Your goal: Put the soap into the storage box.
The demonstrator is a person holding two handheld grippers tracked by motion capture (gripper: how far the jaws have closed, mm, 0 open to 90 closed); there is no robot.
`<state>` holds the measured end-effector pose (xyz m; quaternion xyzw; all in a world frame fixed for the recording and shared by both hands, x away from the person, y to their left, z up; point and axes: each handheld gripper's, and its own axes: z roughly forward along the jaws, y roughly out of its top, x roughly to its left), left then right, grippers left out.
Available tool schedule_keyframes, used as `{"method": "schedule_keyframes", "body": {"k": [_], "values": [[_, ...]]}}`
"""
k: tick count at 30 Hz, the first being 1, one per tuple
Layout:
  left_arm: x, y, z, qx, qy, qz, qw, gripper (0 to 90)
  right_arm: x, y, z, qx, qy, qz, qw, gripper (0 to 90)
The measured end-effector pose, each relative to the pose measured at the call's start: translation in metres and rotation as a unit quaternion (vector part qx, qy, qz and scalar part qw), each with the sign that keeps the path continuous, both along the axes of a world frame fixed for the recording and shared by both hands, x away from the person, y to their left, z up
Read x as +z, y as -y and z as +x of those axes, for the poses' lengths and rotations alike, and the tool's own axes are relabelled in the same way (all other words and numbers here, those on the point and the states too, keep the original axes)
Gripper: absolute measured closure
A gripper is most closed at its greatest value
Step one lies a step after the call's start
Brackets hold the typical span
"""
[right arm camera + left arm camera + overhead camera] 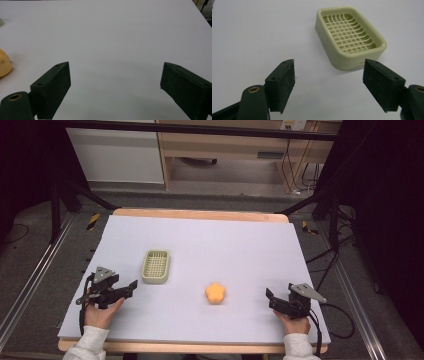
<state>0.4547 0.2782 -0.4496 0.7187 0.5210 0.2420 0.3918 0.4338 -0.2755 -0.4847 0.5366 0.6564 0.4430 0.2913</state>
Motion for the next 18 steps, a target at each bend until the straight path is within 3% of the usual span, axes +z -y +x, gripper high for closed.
{"method": "schedule_keyframes", "body": {"k": [5,10,18], "values": [[0.002,0.009,-0.002,-0.006,0.008,-0.001,0.9999,28.0,0.0,-0.002,0.0,-0.005,-0.002,-0.006,1.0,9.7],[0.004,0.02,-0.006,-0.024,0.01,0.009,0.9996,29.1,0.0,-0.007,-0.001,0.001,-0.004,-0.03,0.9995,9.7],[0.009,0.032,-0.008,-0.041,0.014,0.008,0.999,30.9,0.0,-0.008,0.0,0.004,-0.009,-0.032,0.9994,8.9]]}}
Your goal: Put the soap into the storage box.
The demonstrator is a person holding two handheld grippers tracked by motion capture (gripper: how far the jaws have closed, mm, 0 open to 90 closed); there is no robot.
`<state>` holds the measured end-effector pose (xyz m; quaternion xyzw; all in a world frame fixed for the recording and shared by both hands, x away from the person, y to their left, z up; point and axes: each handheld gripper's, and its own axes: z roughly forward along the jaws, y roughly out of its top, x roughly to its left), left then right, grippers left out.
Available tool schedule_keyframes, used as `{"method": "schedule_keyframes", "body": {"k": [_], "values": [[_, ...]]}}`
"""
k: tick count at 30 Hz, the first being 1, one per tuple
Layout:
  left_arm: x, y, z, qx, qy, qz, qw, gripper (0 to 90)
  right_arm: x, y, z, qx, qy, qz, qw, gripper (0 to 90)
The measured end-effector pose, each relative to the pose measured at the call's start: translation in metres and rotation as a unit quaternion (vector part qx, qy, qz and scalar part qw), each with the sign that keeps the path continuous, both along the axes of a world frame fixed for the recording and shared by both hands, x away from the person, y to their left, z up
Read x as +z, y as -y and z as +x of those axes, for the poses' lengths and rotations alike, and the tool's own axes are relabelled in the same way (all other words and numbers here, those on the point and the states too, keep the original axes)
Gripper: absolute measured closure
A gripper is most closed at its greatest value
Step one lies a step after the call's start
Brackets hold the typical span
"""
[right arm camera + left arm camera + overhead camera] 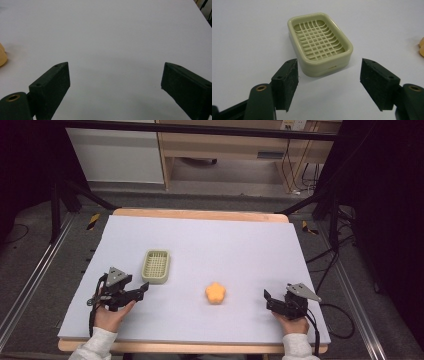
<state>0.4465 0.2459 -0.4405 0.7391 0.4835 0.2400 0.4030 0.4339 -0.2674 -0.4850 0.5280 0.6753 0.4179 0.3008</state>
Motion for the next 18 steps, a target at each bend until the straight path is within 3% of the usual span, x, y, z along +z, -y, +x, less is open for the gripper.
{"method": "schedule_keyframes", "body": {"k": [7,11,16,18], "values": [[0.002,0.011,-0.001,-0.014,0.0,0.005,0.9999,31.1,0.0,-0.001,0.0,0.001,0.001,-0.006,1.0,8.9],[0.005,0.017,0.0,-0.02,0.014,0.013,0.9996,31.4,0.0,-0.001,0.0,-0.001,0.002,-0.008,1.0,8.9],[0.01,0.021,0.003,-0.04,0.02,0.004,0.999,37.9,0.0,-0.001,0.0,-0.001,-0.003,-0.006,1.0,8.5],[0.01,0.024,0.003,-0.043,0.021,0.012,0.9988,39.4,0.0,-0.001,0.001,-0.002,-0.005,-0.006,1.0,8.2]]}}
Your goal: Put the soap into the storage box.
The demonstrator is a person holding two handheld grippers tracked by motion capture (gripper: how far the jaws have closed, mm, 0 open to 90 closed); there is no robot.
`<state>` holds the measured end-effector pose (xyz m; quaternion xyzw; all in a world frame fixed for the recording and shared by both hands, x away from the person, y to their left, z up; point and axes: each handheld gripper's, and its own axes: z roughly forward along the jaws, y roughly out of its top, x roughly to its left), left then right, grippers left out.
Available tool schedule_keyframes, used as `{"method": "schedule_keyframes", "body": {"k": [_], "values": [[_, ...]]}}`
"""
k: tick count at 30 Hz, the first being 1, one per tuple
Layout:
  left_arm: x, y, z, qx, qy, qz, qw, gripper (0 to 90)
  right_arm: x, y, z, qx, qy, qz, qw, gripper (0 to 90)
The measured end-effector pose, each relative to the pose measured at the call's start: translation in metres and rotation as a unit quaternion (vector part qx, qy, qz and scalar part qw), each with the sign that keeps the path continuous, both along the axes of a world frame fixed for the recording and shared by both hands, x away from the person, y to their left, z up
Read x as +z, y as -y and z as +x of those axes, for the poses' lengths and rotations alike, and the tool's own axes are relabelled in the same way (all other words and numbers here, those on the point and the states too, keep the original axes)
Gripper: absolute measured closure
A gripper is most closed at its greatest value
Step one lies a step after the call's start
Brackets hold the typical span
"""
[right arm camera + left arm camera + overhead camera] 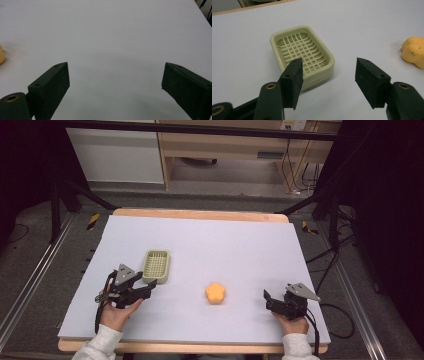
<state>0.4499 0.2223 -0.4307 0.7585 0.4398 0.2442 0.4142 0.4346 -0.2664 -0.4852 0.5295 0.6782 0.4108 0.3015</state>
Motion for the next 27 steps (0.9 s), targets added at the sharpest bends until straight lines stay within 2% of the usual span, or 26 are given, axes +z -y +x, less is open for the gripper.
{"method": "schedule_keyframes", "body": {"k": [2,5,6,7,8,12,19,22,27], "values": [[0.0,0.003,0.001,-0.004,-0.006,0.002,1.0,40.0,0.0,0.0,0.0,0.0,0.0,0.0,1.0,8.2],[0.0,0.005,0.002,-0.025,0.01,0.0,0.9996,44.3,0.0,-0.001,-0.001,0.0,0.006,-0.003,1.0,8.5],[0.001,0.008,0.001,-0.034,0.028,-0.01,0.999,45.8,0.0,-0.001,-0.001,0.0,0.006,-0.003,1.0,8.7],[0.001,0.008,0.001,-0.034,0.028,-0.01,0.999,46.1,0.0,-0.001,-0.001,0.0,0.006,-0.003,1.0,8.7],[0.001,0.01,0.003,-0.036,0.012,-0.009,0.9992,45.7,0.0,-0.001,-0.001,0.001,0.004,-0.002,1.0,8.7],[0.0,0.019,0.006,-0.041,0.001,0.003,0.9992,44.7,0.0,-0.001,-0.001,0.001,0.005,-0.002,1.0,8.7],[0.006,0.034,0.009,-0.045,0.002,0.027,0.9986,42.1,0.0,0.0,-0.001,0.002,0.003,-0.001,1.0,8.7],[0.011,0.046,0.011,-0.046,-0.007,0.042,0.998,42.1,0.0,-0.001,-0.001,0.003,0.005,0.001,1.0,8.7],[0.01,0.054,0.012,-0.05,-0.018,0.038,0.9979,39.9,0.0,0.0,-0.001,0.002,0.005,0.0,1.0,8.7]]}}
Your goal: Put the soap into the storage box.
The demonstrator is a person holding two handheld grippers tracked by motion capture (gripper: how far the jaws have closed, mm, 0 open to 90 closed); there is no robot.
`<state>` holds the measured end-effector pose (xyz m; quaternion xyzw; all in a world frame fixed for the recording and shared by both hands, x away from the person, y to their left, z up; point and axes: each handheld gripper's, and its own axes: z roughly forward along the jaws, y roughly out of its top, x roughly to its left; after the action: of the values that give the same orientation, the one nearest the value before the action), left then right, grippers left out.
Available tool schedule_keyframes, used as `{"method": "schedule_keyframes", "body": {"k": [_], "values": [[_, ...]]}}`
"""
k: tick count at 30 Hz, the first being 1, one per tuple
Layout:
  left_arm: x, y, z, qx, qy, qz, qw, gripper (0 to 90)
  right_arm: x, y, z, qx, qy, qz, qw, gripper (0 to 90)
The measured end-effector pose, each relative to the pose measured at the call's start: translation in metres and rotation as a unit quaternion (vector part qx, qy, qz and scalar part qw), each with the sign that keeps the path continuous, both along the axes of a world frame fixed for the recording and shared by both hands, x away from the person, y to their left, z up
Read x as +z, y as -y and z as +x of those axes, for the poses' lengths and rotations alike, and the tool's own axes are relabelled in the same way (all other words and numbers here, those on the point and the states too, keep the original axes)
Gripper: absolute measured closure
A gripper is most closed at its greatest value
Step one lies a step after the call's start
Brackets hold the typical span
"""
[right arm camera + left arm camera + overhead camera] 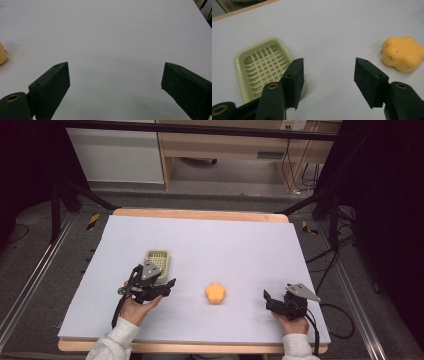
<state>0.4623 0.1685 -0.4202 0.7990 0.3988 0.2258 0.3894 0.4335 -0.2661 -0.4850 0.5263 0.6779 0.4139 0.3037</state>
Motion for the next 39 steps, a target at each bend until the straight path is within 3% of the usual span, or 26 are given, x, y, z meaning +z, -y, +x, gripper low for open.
{"method": "schedule_keyframes", "body": {"k": [9,25,33,39], "values": [[0.005,0.012,0.003,-0.005,-0.005,-0.014,0.9999,35.0,0.0,0.0,0.001,-0.001,-0.004,0.001,1.0,8.7],[0.008,0.045,0.006,-0.041,-0.027,-0.004,0.9988,28.9,0.0,0.0,0.001,-0.001,-0.006,0.002,1.0,8.7],[0.008,0.056,0.007,-0.045,-0.027,-0.005,0.9986,25.9,0.0,0.0,0.001,-0.003,-0.007,0.001,1.0,8.7],[0.007,0.069,0.008,-0.064,-0.035,0.002,0.9974,24.1,0.0,-0.001,0.001,-0.002,-0.008,-0.003,1.0,8.6]]}}
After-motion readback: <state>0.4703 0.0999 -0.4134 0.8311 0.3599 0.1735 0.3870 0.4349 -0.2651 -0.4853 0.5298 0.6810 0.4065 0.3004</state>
